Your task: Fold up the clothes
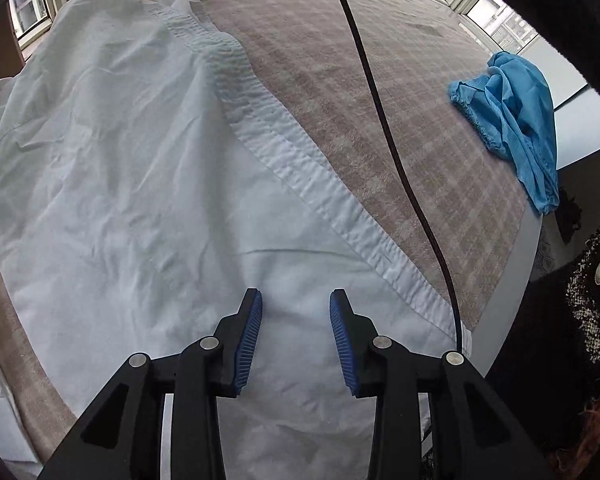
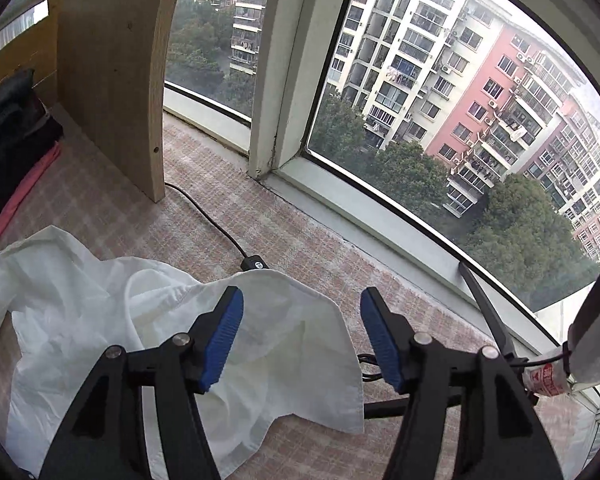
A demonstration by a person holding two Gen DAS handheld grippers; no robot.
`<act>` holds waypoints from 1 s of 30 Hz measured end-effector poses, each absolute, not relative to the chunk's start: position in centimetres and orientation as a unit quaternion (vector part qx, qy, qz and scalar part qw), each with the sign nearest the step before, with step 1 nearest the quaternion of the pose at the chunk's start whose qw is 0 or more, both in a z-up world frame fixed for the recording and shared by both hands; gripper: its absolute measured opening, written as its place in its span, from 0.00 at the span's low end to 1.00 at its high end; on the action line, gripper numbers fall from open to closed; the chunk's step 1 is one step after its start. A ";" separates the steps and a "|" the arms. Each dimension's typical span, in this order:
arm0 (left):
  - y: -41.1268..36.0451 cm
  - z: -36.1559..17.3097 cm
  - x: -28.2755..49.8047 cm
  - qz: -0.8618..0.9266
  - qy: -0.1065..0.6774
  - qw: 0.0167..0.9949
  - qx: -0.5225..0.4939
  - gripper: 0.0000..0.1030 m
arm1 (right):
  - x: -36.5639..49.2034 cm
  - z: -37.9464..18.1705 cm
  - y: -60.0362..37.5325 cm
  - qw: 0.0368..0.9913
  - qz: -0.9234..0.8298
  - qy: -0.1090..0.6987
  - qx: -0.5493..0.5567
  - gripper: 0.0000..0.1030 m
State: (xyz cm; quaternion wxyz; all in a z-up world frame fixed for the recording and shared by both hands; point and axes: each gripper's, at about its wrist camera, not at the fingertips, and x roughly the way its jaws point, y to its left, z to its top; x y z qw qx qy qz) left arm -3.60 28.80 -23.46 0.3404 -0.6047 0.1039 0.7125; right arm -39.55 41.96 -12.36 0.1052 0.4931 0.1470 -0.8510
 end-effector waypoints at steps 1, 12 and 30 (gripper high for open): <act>28.7 -23.5 -3.7 0.712 0.098 0.342 -0.605 0.33 | -40.2 -12.1 42.6 0.106 -0.846 0.114 0.509 0.58; 28.4 -23.3 -3.8 0.705 0.092 0.368 -0.600 0.34 | -43.4 -12.6 44.5 0.098 -0.786 -0.052 0.608 0.58; 28.3 -23.3 -3.7 0.696 0.093 0.417 -0.576 0.44 | -42.8 -14.0 42.9 0.084 -0.856 0.017 0.510 0.03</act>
